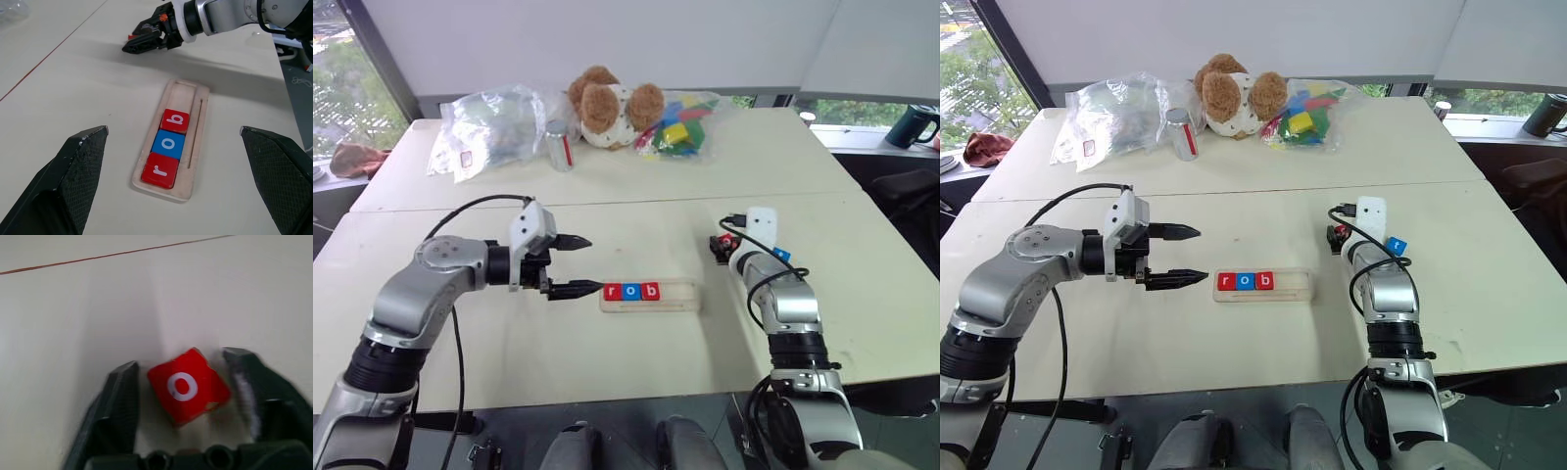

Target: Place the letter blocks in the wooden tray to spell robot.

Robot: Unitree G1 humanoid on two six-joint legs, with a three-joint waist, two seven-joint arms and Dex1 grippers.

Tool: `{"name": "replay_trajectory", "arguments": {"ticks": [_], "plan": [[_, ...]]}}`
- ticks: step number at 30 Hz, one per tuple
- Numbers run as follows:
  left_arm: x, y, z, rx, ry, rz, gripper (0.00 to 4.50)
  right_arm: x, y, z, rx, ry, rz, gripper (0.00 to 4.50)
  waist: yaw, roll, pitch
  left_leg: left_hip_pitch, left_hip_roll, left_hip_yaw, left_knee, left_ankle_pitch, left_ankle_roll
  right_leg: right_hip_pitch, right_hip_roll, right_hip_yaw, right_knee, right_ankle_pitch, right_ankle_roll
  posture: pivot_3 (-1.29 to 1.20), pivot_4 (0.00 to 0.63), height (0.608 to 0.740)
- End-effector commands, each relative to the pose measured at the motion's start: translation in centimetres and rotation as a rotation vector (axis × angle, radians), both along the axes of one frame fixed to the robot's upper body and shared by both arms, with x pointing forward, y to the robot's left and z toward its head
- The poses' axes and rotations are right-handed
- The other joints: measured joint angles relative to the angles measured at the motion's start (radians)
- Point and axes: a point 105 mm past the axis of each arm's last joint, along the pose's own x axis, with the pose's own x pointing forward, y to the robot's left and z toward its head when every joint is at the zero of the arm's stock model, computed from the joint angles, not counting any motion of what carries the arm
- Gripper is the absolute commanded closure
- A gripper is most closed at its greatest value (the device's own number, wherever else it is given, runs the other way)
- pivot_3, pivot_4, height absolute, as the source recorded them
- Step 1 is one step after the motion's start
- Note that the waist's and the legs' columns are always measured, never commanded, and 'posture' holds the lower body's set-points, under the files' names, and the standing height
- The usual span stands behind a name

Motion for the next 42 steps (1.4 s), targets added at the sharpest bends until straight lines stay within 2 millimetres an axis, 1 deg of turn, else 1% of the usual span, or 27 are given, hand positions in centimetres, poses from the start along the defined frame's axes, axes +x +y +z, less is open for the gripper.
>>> {"name": "replay_trajectory", "arguments": {"ticks": [1, 4, 7, 9, 11, 14, 15, 17, 19, 22, 26, 28, 29, 31, 33, 34, 35, 37, 38, 39, 41, 42], "plan": [[-0.1, 0.1, 0.6, 0.0, -0.042, -0.002, 0.0, -0.1, -0.3, 0.2, -0.007, -0.002, -0.004, 3.28, 0.002, 0.0, 0.0, 0.0, 0.0, 0.0, 0.0, 0.0, 0.0, 0.0, 0.0, 0.0, 0.0, 0.0, 0.0, 0.0, 0.15, 0.74], [0.0, 0.0, 0.5, 0.002, -0.042, -0.007, 0.0, -0.4, -0.1, 0.3, -0.021, -0.01, 0.005, 3.28, 0.001, 0.0, 0.0, 0.0, 0.0, 0.0, 0.0, 0.0, 0.0, 0.0, 0.0, 0.0, 0.0, 0.0, 0.0, 0.0, 0.15, 0.74], [-0.1, -0.2, 0.5, 0.005, -0.041, -0.024, 0.0, -1.6, -0.7, 2.0, -0.047, -0.061, -0.036, 3.28, 0.002, 0.0, 0.0, 0.0, 0.0, 0.0, -0.001, 0.001, -0.001, 0.0, 0.0, 0.0, 0.0, 0.0, 0.0, 0.0, 0.15, 0.74], [-0.1, -0.3, 0.5, 0.004, -0.04, -0.035, 0.0, -3.2, -0.7, 2.8, -0.024, -0.078, -0.068, 3.28, 0.005, 0.0, 0.0, -0.001, 0.0, -0.001, -0.001, 0.001, -0.002, -0.001, 0.0, 0.0, 0.0, 0.0, 0.0, 0.0, 0.15, 0.74], [-0.1, -0.3, 0.5, 0.005, -0.037, -0.041, 0.0, -4.6, -0.6, 3.2, -0.007, -0.078, -0.088, 3.28, 0.003, 0.0, 0.0, -0.002, 0.0, -0.001, -0.001, 0.001, -0.002, -0.002, 0.0, 0.0, 0.0, 0.0, 0.0, 0.0, 0.15, 0.74], [-0.2, -0.4, 0.2, 0.012, -0.025, -0.063, 0.0, -8.1, -0.1, 3.3, 0.019, -0.044, -0.127, 3.28, 0.004, 0.0, 0.0, -0.002, 0.0, -0.001, -0.001, 0.0, 0.0, -0.002, 0.0, 0.0, 0.0, 0.0, 0.0, 0.0, 0.15, 0.74], [-0.3, -0.6, 0.2, 0.012, -0.02, -0.072, 0.0, -9.0, 0.1, 3.2, 0.025, -0.029, -0.139, 3.28, 0.004, 0.0, 0.0, -0.002, 0.001, -0.002, -0.001, 0.0, 0.0, -0.002, 0.0, 0.0, 0.0, 0.0, 0.0, 0.0, 0.15, 0.74], [-0.5, -0.9, -0.1, 0.017, -0.009, -0.098, 0.0, -10.5, 0.4, 2.3, 0.05, 0.021, -0.175, 3.28, 0.004, 0.0, 0.0, -0.002, 0.001, -0.002, -0.001, 0.0, 0.001, -0.002, 0.001, 0.0, 0.0, 0.0, 0.0, 0.0, 0.15, 0.74], [-0.5, -1.4, -0.2, 0.023, -0.008, -0.121, 0.0, -11.3, 0.5, 1.1, 0.081, 0.075, -0.205, 3.28, 0.003, 0.0, 0.0, -0.002, 0.0, -0.001, 0.0, 0.0, 0.001, -0.001, 0.001, 0.0, 0.0, 0.0, 0.0, 0.0, 0.15, 0.74], [-0.3, -1.8, -0.3, 0.02, -0.014, -0.133, 0.0, -11.7, 0.1, -0.4, 0.14, 0.135, -0.281, 3.28, 0.003, 0.0, 0.0, 0.0, 0.0, -0.001, 0.0, 0.0, 0.001, 0.0, 0.001, 0.0, 0.001, 0.0, 0.0, 0.0, 0.15, 0.74], [-0.1, -1.9, -0.2, 0.016, -0.014, -0.138, 0.0, -11.5, -0.4, -1.3, 0.161, 0.16, -0.341, 3.28, 0.003, 0.0, 0.0, 0.0, 0.0, -0.001, 0.0, 0.0, 0.001, 0.0, 0.001, 0.0, 0.001, 0.0, 0.0, 0.0, 0.15, 0.74], [0.0, -1.9, -0.3, 0.017, -0.014, -0.139, 0.0, -11.3, -0.3, -1.8, 0.169, 0.172, -0.345, 3.28, 0.003, 0.0, 0.0, 0.0, 0.0, -0.001, 0.0, 0.0, 0.001, 0.0, 0.002, 0.0, 0.001, 0.0, 0.0, 0.0, 0.15, 0.74], [0.0, -1.9, -0.3, 0.017, -0.015, -0.139, 0.0, -11.3, -0.2, -2.0, 0.174, 0.182, -0.341, 2.22, 0.003, 0.0, 0.0, 0.0, 0.0, -0.001, 0.0, 0.0, 0.001, 0.0, 0.002, 0.0, 0.001, 0.0, 0.0, 0.0, 0.15, 0.74], [0.1, -1.8, -0.2, 0.017, -0.021, -0.135, 0.0, -11.2, -0.1, -2.1, 0.172, 0.188, -0.332, 1.36, 0.002, 0.0, 0.0, 0.001, 0.0, -0.001, 0.0, 0.0, 0.001, 0.0, 0.002, 0.0, 0.001, 0.0, 0.0, 0.0, 0.15, 0.74], [0.2, -1.8, -0.2, 0.017, -0.029, -0.13, 0.0, -11.2, -0.3, -1.8, 0.163, 0.178, -0.32, 0.33, 0.001, 0.0, 0.0, 0.002, 0.0, -0.001, 0.0, 0.0, 0.001, 0.001, 0.002, 0.0, 0.001, 0.0, 0.0, 0.0, 0.15, 0.74], [0.2, -1.7, -0.1, 0.016, -0.031, -0.128, 0.0, -11.1, -0.7, -1.2, 0.148, 0.153, -0.32, 0.03, -0.002, 0.0, 0.0, 0.002, 0.0, -0.001, 0.0, 0.0, 0.001, 0.001, 0.002, 0.0, 0.001, 0.0, 0.0, 0.0, 0.15, 0.74], [0.2, -1.7, -0.1, 0.017, -0.031, -0.128, 0.0, -11.0, -0.9, -0.6, 0.135, 0.129, -0.314, 0.03, -0.003, 0.0, 0.0, 0.002, 0.0, -0.001, 0.0, 0.0, 0.001, 0.001, 0.002, 0.0, 0.001, 0.0, 0.0, 0.0, 0.15, 0.74], [0.0, -1.5, -0.2, 0.023, -0.029, -0.134, 0.0, -10.2, -1.4, 2.4, 0.078, 0.007, -0.228, 0.03, -0.002, 0.0, 0.0, 0.002, 0.001, -0.001, -0.001, 0.0, 0.001, 0.001, 0.002, 0.0, 0.001, 0.0, 0.0, 0.0, 0.15, 0.74], [0.0, -1.4, -0.2, 0.026, -0.027, -0.137, 0.0, -9.9, -1.5, 3.4, 0.063, -0.029, -0.193, 0.03, -0.002, 0.0, 0.0, 0.002, 0.0, -0.001, -0.001, 0.0, 0.001, 0.001, 0.002, 0.0, 0.001, 0.0, 0.0, 0.0, 0.15, 0.74], [-0.2, -1.3, -0.2, 0.027, -0.019, -0.143, 0.0, -9.4, -1.2, 4.5, 0.047, -0.071, -0.096, 0.03, -0.001, 0.0, 0.0, 0.002, 0.0, -0.001, -0.001, 0.0, 0.001, 0.001, 0.002, 0.0, 0.001, 0.0, 0.0, 0.0, 0.15, 0.74], [-0.6, -1.1, -0.2, 0.04, -0.006, -0.164, 0.0, -8.7, 0.1, 6.1, 0.025, -0.115, 0.201, 0.03, 0.0, 0.0, 0.0, 0.002, 0.0, 0.0, -0.001, 0.0, 0.001, 0.001, 0.002, 0.0, 0.0, 0.0, 0.0, 0.0, 0.15, 0.74], [-0.7, -1.0, -0.2, 0.045, -0.001, -0.172, 0.0, -8.8, 0.4, 6.7, -0.014, -0.124, 0.348, 0.03, 0.0, 0.0, 0.0, 0.002, 0.001, -0.001, 0.0, -0.001, 0.001, 0.002, 0.003, 0.0, -0.001, 0.0, 0.0, 0.0, 0.15, 0.74]]}}
